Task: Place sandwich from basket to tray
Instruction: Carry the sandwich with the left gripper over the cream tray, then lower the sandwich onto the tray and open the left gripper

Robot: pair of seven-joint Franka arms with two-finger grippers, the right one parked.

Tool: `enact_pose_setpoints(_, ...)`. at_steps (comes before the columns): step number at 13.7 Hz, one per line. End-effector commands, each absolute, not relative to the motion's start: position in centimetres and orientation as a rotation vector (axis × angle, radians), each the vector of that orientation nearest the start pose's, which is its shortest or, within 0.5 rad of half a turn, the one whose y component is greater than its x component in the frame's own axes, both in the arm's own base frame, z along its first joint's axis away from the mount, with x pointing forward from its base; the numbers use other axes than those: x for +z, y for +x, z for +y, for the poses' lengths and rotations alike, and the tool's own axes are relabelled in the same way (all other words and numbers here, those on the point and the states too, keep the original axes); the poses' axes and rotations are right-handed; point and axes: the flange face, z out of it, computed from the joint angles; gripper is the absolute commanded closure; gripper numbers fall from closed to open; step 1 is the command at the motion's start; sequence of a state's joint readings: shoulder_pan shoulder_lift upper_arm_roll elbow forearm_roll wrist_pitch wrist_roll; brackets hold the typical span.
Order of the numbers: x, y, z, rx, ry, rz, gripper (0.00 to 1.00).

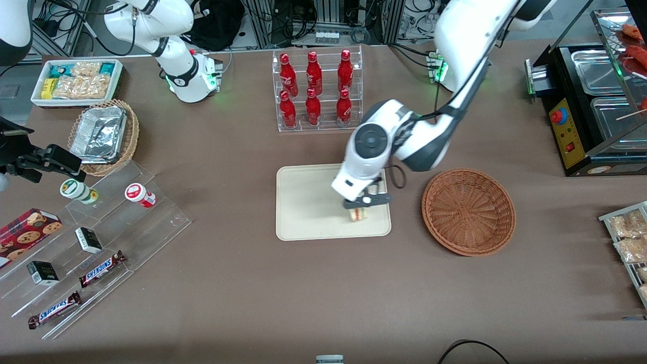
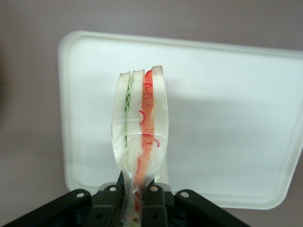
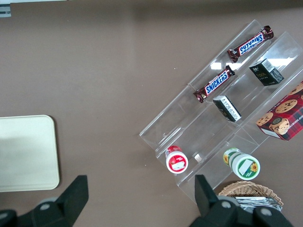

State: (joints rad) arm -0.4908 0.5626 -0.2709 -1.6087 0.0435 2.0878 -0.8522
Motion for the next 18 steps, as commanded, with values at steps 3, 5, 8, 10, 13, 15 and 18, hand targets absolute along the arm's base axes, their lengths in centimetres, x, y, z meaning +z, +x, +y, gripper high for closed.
enact_pose_setpoints(3,27.5,50.0,-49.6,0.101,-3.187,-0.05,0.9)
enact_pose_setpoints(5,26.5,49.6,-49.9,0.088,-3.164,-0.017,0.9)
enact_pose_setpoints(8,25.5,49.4,-50.4,0.091,-3.166,-0.006,0.89)
enact_pose_setpoints(10,25.1,49.1,-50.7,0.093,-3.165,0.004,0.87)
enact_pose_setpoints(13,24.5,49.3,-50.9,0.087,-3.18,0.0,0.41)
enact_pose_setpoints(15,24.7,49.3,-50.9,0.081,-3.18,0.006,0.07)
enact_pose_setpoints(18,28.2,49.5,-50.5,0.048,-3.184,-0.008,0.01)
